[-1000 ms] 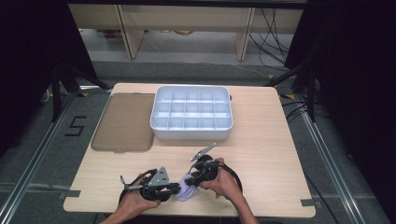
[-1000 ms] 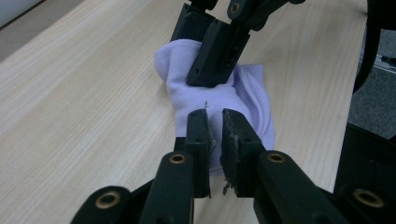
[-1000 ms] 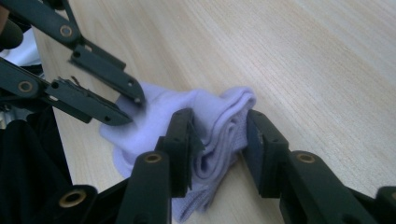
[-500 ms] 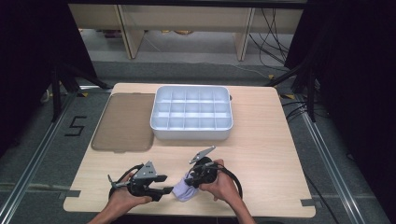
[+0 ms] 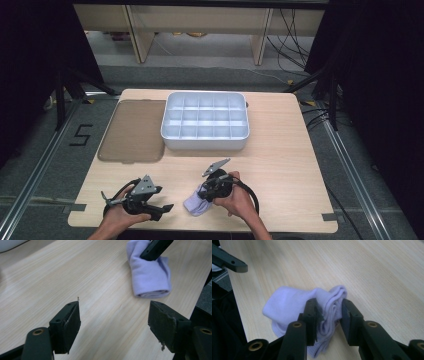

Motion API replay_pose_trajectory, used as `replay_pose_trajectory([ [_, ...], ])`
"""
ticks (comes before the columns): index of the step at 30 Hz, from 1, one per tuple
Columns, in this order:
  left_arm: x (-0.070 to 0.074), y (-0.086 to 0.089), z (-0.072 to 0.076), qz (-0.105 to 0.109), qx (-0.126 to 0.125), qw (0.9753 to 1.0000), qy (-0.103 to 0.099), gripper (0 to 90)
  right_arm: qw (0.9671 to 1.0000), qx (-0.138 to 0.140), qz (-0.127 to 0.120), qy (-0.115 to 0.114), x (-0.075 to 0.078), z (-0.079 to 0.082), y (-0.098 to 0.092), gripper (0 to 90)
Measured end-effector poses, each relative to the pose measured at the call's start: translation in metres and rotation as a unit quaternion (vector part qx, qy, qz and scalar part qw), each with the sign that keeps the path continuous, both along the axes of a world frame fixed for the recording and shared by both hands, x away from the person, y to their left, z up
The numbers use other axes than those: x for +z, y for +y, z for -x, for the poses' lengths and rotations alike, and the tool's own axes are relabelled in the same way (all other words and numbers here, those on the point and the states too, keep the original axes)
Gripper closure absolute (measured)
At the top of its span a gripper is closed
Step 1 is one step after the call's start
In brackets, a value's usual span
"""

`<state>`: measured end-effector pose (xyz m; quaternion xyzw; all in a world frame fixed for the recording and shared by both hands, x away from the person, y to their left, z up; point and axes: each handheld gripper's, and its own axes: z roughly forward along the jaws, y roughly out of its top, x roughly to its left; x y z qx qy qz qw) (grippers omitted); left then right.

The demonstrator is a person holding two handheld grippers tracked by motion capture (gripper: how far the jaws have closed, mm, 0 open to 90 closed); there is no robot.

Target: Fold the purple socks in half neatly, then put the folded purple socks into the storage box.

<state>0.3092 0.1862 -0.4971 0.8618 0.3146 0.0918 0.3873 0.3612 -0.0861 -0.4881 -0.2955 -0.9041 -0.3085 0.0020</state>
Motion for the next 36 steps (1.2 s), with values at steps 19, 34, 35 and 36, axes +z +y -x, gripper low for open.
replay_pose_trajectory([
  [19,-0.003,0.027,0.008,0.007,0.045,0.9989,0.001,20.7,0.9998,-0.008,-0.010,-0.016,0.012,0.006,0.003,69.0],
  [34,-0.002,0.030,0.008,-0.005,0.040,0.9992,-0.007,20.5,0.9982,0.004,-0.008,-0.059,0.043,0.012,-0.003,69.0],
  [35,-0.003,0.030,0.008,-0.005,0.040,0.9992,-0.007,20.6,0.9987,-0.007,-0.005,-0.050,0.045,0.013,-0.003,69.0],
  [36,-0.003,0.030,0.008,-0.005,0.040,0.9992,-0.007,20.6,0.9986,-0.008,-0.006,-0.052,0.046,0.013,-0.004,69.1],
])
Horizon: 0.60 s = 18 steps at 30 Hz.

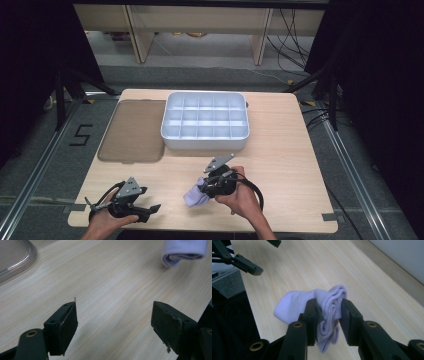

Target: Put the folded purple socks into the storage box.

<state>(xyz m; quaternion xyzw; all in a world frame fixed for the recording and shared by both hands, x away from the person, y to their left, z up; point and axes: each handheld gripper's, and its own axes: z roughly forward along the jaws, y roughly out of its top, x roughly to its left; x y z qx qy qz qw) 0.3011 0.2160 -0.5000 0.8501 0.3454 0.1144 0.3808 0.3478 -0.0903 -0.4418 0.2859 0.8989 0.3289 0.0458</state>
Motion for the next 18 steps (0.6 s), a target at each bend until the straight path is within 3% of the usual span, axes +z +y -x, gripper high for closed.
replay_pose_trajectory([
  [2,0.000,0.000,0.000,0.002,0.002,1.0000,-0.002,20.6,1.0000,-0.001,-0.001,0.000,0.003,0.000,-0.001,69.1],
  [3,-0.001,-0.001,0.001,0.015,0.012,0.9998,0.005,20.6,0.9998,0.005,-0.005,-0.021,0.003,-0.002,-0.003,69.0],
  [4,0.000,0.000,0.000,0.006,0.010,0.9999,0.002,20.6,0.9999,-0.009,-0.005,-0.007,0.004,-0.001,-0.002,69.0],
  [5,0.001,0.001,0.000,0.006,0.003,1.0000,-0.002,20.6,0.9999,0.005,0.000,-0.012,0.006,-0.003,-0.004,69.0],
  [7,0.001,0.000,0.000,0.015,0.010,0.9998,-0.004,20.6,0.9999,-0.003,0.001,-0.016,0.009,-0.002,-0.005,69.0],
  [12,0.000,0.000,0.000,0.013,0.010,0.9999,-0.004,20.6,0.9998,0.001,0.004,-0.022,0.011,-0.005,-0.010,69.0],
  [15,0.000,0.001,0.000,0.015,0.008,0.9998,-0.004,20.6,0.9997,-0.005,0.008,-0.023,0.012,-0.007,-0.014,69.0],
  [16,0.000,0.001,0.000,0.015,0.009,0.9998,-0.002,20.6,0.9996,-0.018,0.004,-0.020,0.013,-0.006,-0.015,69.0],
  [17,-0.001,0.001,0.000,0.014,0.009,0.9999,-0.002,20.5,0.9993,-0.018,0.005,-0.033,0.014,-0.007,-0.017,69.0],
  [18,0.000,0.002,0.000,0.008,0.006,0.9999,-0.002,20.5,0.9995,-0.017,0.003,-0.026,0.015,-0.007,-0.018,69.0],
])
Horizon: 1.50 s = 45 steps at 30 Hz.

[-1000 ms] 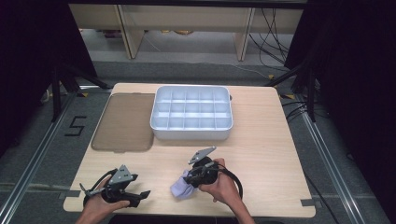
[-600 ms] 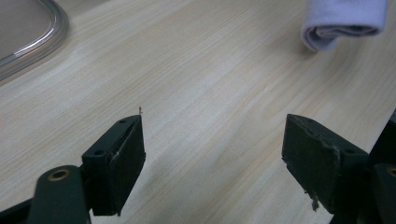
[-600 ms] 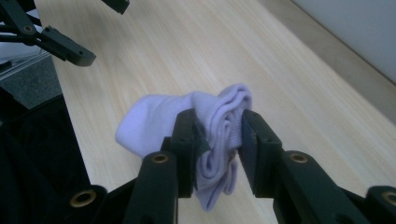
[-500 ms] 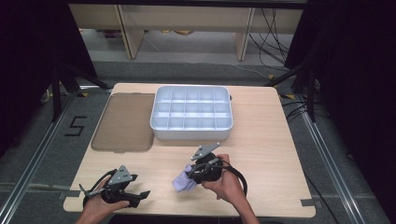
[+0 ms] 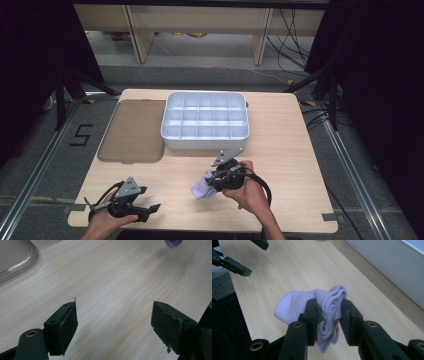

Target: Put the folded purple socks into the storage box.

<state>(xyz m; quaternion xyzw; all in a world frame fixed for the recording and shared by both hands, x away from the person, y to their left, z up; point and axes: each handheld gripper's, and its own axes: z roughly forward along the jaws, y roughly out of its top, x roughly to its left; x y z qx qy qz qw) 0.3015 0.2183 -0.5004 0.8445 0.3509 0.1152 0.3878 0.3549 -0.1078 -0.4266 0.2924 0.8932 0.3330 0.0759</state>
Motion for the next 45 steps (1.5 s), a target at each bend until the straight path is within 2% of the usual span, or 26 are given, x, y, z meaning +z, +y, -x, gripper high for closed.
replay_pose_trajectory([
  [1,0.000,0.000,0.001,0.006,0.010,0.9999,0.005,19.9,0.9999,-0.007,0.006,0.008,0.003,0.001,-0.002,69.0],
  [2,0.000,0.000,0.000,0.007,0.009,0.9999,0.002,19.3,1.0000,-0.006,0.000,-0.001,0.003,0.000,-0.003,69.0],
  [3,0.001,0.000,0.000,0.008,0.008,0.9999,0.003,18.3,1.0000,0.006,0.005,-0.003,0.006,-0.001,-0.005,69.0],
  [5,0.001,0.000,0.000,0.004,0.004,1.0000,0.001,17.7,0.9999,-0.006,0.008,-0.004,0.008,-0.001,-0.007,69.0],
  [6,0.000,-0.001,0.001,0.014,0.007,0.9999,0.005,17.6,0.9998,-0.013,0.013,0.003,0.011,-0.001,-0.010,69.0],
  [10,0.000,-0.002,0.000,0.010,0.002,0.9999,0.002,17.2,0.9997,-0.004,0.018,-0.017,0.017,-0.007,-0.018,69.0],
  [11,0.000,-0.002,0.000,0.010,0.002,0.9999,0.002,17.2,0.9995,-0.020,0.020,-0.011,0.019,-0.006,-0.019,69.0],
  [13,0.000,-0.002,0.000,0.010,0.002,0.9999,0.001,17.2,0.9994,-0.027,0.018,-0.006,0.022,-0.008,-0.021,69.0],
  [14,0.000,-0.002,0.000,0.010,0.002,0.9999,0.001,17.2,0.9994,-0.021,0.021,-0.019,0.024,-0.010,-0.024,69.0],
  [15,0.000,-0.001,0.000,0.005,-0.001,1.0000,0.000,17.2,0.9993,-0.025,0.021,-0.015,0.026,-0.010,-0.024,69.0],
  [16,0.000,-0.001,0.000,0.005,-0.001,1.0000,0.002,17.2,0.9992,-0.028,0.018,-0.020,0.027,-0.012,-0.026,69.0],
  [17,0.000,-0.002,0.000,0.004,-0.001,1.0000,0.001,17.2,0.9989,-0.036,0.026,-0.015,0.030,-0.012,-0.027,69.0],
  [18,0.000,-0.001,0.000,0.002,-0.005,1.0000,0.003,17.2,0.9990,-0.031,0.021,-0.026,0.031,-0.014,-0.028,69.0],
  [19,0.000,-0.003,0.000,0.008,0.000,1.0000,0.002,17.2,0.9988,-0.033,0.024,-0.028,0.032,-0.015,-0.029,69.0],
  [20,-0.001,-0.003,0.001,0.013,0.005,0.9999,0.009,17.2,0.9989,-0.033,0.027,-0.019,0.035,-0.016,-0.030,69.0],
  [22,0.000,-0.002,0.000,0.001,-0.005,1.0000,0.002,17.2,0.9987,-0.033,0.030,-0.025,0.037,-0.020,-0.032,69.0],
  [25,0.000,-0.002,0.000,-0.011,-0.006,0.9999,-0.005,17.2,0.9983,-0.038,0.034,-0.028,0.042,-0.023,-0.034,69.0],
  [29,0.000,-0.004,0.001,0.000,-0.005,1.0000,-0.003,17.3,0.9978,-0.043,0.038,-0.033,0.045,-0.028,-0.036,69.0],
  [30,0.000,-0.004,0.001,-0.001,-0.006,1.0000,-0.003,17.3,0.9977,-0.040,0.044,-0.032,0.047,-0.029,-0.037,69.0],
  [31,0.000,-0.002,0.000,-0.012,-0.009,0.9999,-0.005,17.3,0.9978,-0.040,0.043,-0.032,0.048,-0.030,-0.038,69.0],
  [35,0.000,-0.003,0.000,0.001,-0.003,1.0000,-0.003,17.3,0.9972,-0.043,0.050,-0.035,0.054,-0.034,-0.041,69.0],
  [38,0.000,-0.003,0.000,0.000,-0.004,1.0000,-0.004,17.4,0.9967,-0.049,0.053,-0.036,0.058,-0.036,-0.043,69.0],
  [40,0.000,-0.002,0.000,-0.009,-0.006,0.9999,-0.006,17.4,0.9965,-0.050,0.056,-0.036,0.061,-0.038,-0.044,69.0],
  [42,0.000,-0.004,0.001,-0.003,-0.006,1.0000,-0.003,17.7,0.9966,-0.044,0.057,-0.040,0.061,-0.042,-0.045,69.0],
  [43,0.000,-0.003,0.000,-0.012,-0.006,0.9999,-0.005,18.3,0.9965,-0.044,0.059,-0.039,0.063,-0.043,-0.046,69.0],
  [45,0.000,-0.003,0.000,-0.012,-0.006,0.9999,-0.005,18.5,0.9957,-0.057,0.066,-0.031,0.066,-0.044,-0.047,69.0],
])
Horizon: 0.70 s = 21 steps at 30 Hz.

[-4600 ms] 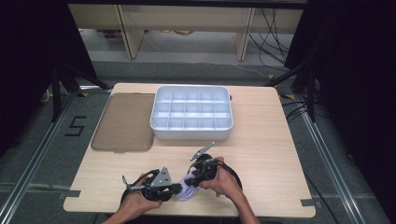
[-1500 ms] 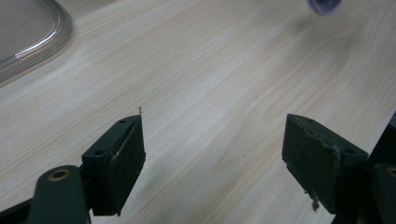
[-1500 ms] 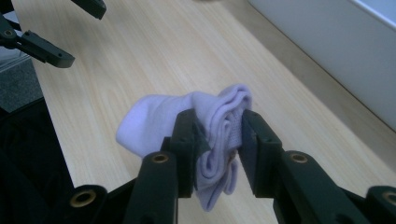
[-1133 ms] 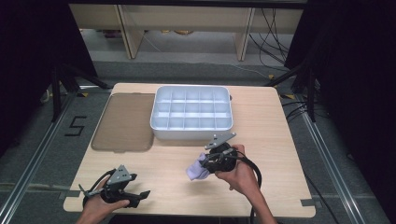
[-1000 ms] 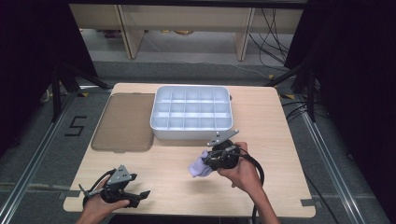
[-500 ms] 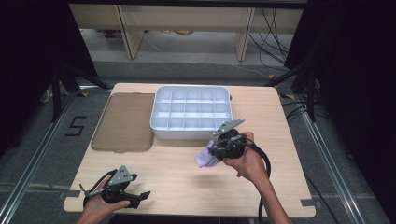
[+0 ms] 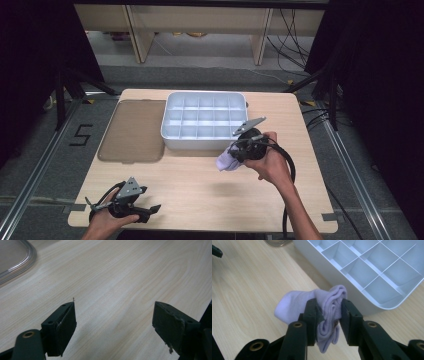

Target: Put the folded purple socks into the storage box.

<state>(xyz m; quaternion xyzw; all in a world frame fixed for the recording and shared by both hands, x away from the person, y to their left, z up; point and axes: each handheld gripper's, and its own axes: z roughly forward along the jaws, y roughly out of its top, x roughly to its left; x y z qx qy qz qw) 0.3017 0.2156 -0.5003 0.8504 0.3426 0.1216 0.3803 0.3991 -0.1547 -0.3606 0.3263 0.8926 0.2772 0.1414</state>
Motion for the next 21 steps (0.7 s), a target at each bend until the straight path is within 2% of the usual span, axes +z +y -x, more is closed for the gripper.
replay_pose_trajectory([
  [4,0.000,0.000,0.000,0.005,-0.001,1.0000,0.002,18.4,1.0000,-0.005,0.001,0.001,0.004,-0.005,-0.002,69.0],
  [5,0.000,-0.001,0.001,0.013,0.004,0.9999,0.003,18.4,1.0000,-0.007,0.002,0.001,0.004,-0.006,-0.002,69.0],
  [8,0.001,0.001,0.000,0.005,0.004,1.0000,0.001,18.3,0.9999,-0.011,0.006,-0.002,0.008,-0.010,-0.004,69.0],
  [9,0.000,0.000,0.000,0.010,0.011,0.9999,0.005,18.4,0.9999,-0.014,0.006,-0.003,0.010,-0.011,-0.004,69.0],
  [10,0.001,0.001,0.000,0.008,0.003,1.0000,0.001,18.4,0.9998,-0.017,0.009,-0.005,0.012,-0.014,-0.006,69.0],
  [12,0.001,0.000,0.001,0.014,0.008,0.9998,0.008,18.3,0.9997,-0.022,0.012,-0.006,0.016,-0.017,-0.007,69.0],
  [13,0.001,0.001,0.000,0.007,0.007,0.9999,0.006,18.3,0.9995,-0.027,0.014,-0.007,0.018,-0.019,-0.008,69.0],
  [14,0.000,0.000,0.000,0.009,0.010,0.9999,0.005,18.3,0.9995,-0.026,0.015,-0.009,0.020,-0.022,-0.009,69.0],
  [15,0.000,0.000,0.000,0.014,0.008,0.9998,0.008,18.3,0.9993,-0.031,0.015,-0.011,0.022,-0.024,-0.010,69.0],
  [18,0.001,0.001,0.000,0.005,0.000,1.0000,0.001,18.3,0.9988,-0.043,0.021,-0.011,0.027,-0.032,-0.012,69.0],
  [20,0.000,0.000,0.000,0.016,0.007,0.9998,0.009,18.2,0.9987,-0.041,0.025,-0.015,0.030,-0.039,-0.014,69.0],
  [21,0.000,0.000,0.001,0.019,0.008,0.9997,0.010,18.1,0.9983,-0.050,0.026,-0.015,0.031,-0.042,-0.014,69.0],
])
